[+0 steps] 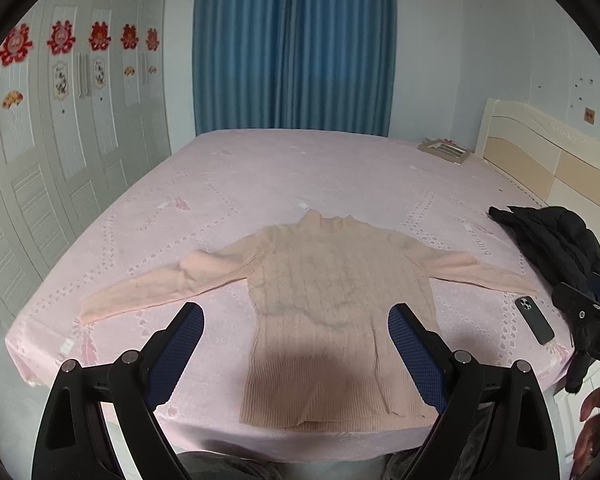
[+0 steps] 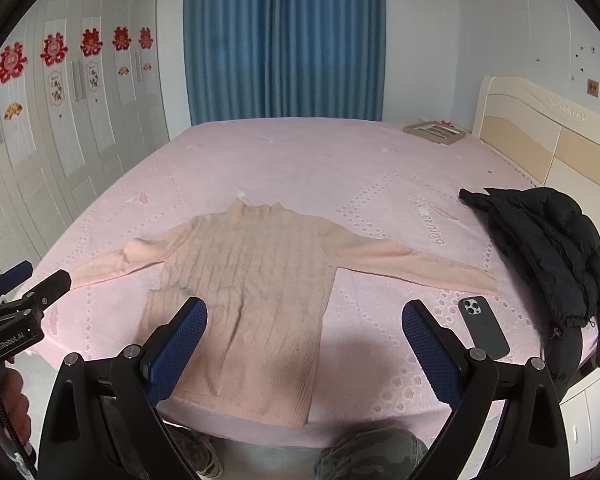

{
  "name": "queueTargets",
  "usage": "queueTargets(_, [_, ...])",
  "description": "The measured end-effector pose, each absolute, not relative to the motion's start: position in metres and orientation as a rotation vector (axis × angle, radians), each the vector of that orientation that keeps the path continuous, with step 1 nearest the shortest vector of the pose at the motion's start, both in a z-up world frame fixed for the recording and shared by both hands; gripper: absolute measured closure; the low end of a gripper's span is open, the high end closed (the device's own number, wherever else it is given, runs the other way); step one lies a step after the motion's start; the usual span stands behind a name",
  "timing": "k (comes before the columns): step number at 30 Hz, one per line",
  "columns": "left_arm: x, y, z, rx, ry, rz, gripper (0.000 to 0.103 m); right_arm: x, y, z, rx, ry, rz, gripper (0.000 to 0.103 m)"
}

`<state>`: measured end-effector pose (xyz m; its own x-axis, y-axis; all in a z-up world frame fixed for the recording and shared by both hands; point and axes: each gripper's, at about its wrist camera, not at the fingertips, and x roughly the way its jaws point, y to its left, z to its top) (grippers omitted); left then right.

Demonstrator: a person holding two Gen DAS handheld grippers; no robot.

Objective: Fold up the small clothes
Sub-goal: 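Grasp the sleeve cuff nearest the left tool with the left tool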

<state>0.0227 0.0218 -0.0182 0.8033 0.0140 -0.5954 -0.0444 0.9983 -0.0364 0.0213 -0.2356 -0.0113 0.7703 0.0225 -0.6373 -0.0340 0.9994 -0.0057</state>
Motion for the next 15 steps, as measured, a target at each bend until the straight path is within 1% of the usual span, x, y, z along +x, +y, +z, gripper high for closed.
queueTargets(6, [0.047,0.036,-0.04,-0.106,0.677,0.004,0.01,0.044,-0.234,-0.029,0.028,0.721,0.083,0.006])
queueTargets(9, [0.062,0.057,-0.063,-0.151,0.702,0.046,0.01,0.058,-0.231,-0.044,0.03,0.731,0.108,0.007])
queueTargets(15, [0.082,0.117,-0.116,-0.275,0.753,0.125,0.011,0.092,-0.218,-0.086,0.034,0.804,0.182,0.013])
